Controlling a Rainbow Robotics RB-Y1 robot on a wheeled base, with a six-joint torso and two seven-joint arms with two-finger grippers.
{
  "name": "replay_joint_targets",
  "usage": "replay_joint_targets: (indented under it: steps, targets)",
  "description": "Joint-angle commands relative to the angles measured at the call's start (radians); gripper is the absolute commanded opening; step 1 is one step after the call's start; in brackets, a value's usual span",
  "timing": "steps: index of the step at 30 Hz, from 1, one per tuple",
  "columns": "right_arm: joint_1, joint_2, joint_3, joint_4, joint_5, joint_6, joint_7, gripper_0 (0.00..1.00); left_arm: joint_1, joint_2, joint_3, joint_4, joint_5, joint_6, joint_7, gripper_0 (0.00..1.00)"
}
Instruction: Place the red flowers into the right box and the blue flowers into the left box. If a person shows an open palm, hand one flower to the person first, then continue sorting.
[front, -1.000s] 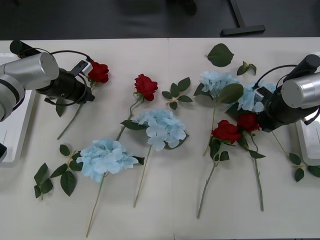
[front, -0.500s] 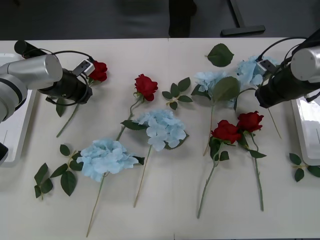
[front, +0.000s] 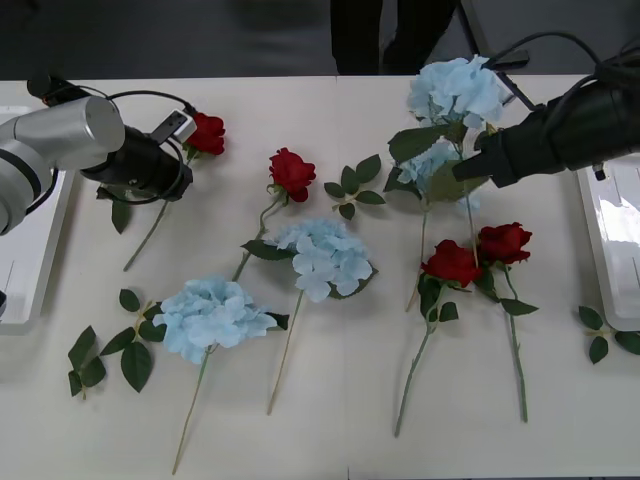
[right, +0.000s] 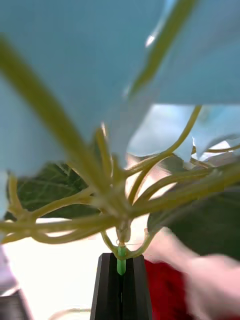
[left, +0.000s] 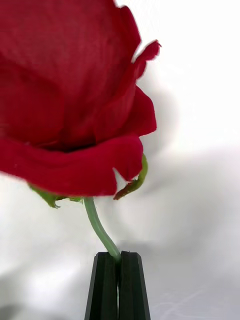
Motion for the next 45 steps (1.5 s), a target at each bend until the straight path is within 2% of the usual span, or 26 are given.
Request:
replay_joint_targets:
  steps: [1,6,10,14,19,25,29,34,38,42,45]
  targets:
    - [-0.086,0.027,0.044,-0.028,-0.154,0.021,-0.018,0.00,-0.032,0.128,-0.017,-0.133,0.075,0.077,0.030,0.00]
    - [-0.128,0.096,0.044,-0.028,-0.233,-0.016,-0.030,0.00,-0.020,0.242,-0.017,-0.244,0.196,0.143,0.004,0.00]
    - [-0.157,0.144,0.044,-0.028,-0.297,-0.067,-0.035,0.00,0.045,0.349,0.004,-0.351,0.359,0.146,-0.080,0.00]
    - [-0.180,0.176,0.038,-0.028,-0.346,-0.107,-0.024,0.00,0.190,0.447,0.127,-0.494,0.529,0.146,-0.201,0.00]
    - [-0.195,0.207,0.023,-0.028,-0.374,-0.107,0.004,0.00,0.391,0.501,0.312,-0.666,0.684,0.148,-0.294,0.00]
    - [-0.194,0.216,0.012,-0.028,-0.377,-0.110,0.016,0.00,0.677,0.490,0.601,-0.914,0.776,0.148,-0.343,0.00]
    - [-0.194,0.211,0.012,-0.020,-0.377,-0.110,0.017,0.00,0.816,0.476,0.743,-1.080,0.807,0.145,-0.343,0.00]
    - [-0.194,0.211,0.012,-0.022,-0.384,-0.110,0.019,0.00,0.887,0.466,0.786,-1.232,0.871,0.088,-0.341,0.00]
    - [-0.194,0.210,0.012,-0.020,-0.386,-0.110,0.019,0.00,0.898,0.416,0.777,-1.339,0.853,-0.004,-0.336,0.00]
    - [-0.194,0.208,0.012,-0.020,-0.384,-0.110,0.014,0.00,0.884,0.370,0.696,-1.439,0.810,-0.156,-0.333,0.00]
    - [-0.192,0.199,0.014,-0.002,-0.383,-0.110,0.004,0.00,0.836,0.340,0.567,-1.494,0.776,-0.309,-0.340,0.00]
